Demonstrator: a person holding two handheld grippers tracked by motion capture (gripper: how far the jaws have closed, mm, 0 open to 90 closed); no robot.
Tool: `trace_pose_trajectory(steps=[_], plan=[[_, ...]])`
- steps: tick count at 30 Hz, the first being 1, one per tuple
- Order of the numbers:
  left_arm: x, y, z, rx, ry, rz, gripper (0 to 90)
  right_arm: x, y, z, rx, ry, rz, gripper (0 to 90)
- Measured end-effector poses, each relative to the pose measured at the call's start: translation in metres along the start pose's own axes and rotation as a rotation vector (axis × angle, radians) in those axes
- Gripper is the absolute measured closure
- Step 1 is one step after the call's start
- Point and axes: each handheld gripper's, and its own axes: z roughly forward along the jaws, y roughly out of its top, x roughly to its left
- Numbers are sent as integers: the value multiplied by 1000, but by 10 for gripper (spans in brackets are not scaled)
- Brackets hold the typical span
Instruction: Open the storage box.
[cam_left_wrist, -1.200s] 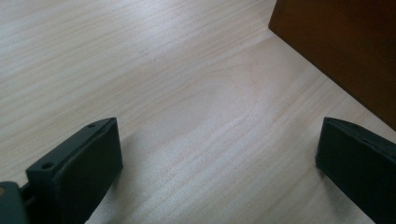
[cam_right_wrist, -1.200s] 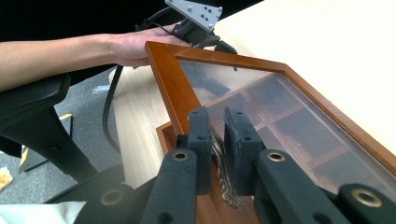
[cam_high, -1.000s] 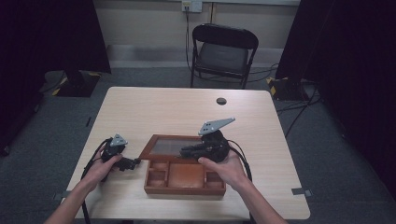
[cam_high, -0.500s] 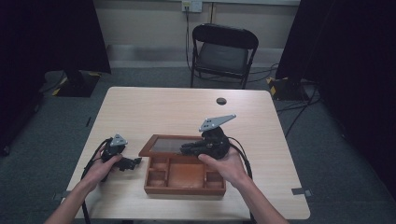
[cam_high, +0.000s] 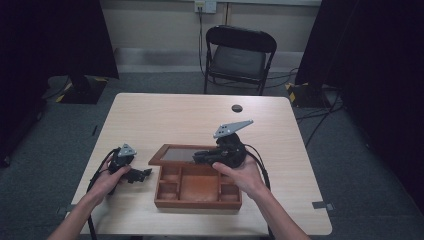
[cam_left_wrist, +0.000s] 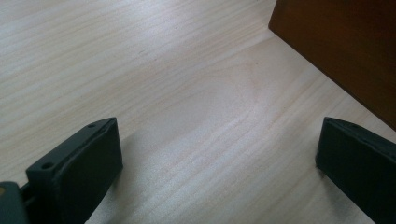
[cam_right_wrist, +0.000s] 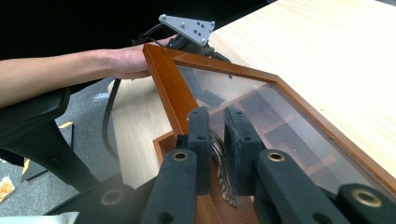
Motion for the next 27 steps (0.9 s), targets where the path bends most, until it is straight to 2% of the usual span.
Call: trace_pose_trajectory(steps=[27], plan=[[0, 0, 0, -2, 0, -1, 0, -7, 12, -3, 6, 7, 4, 821]])
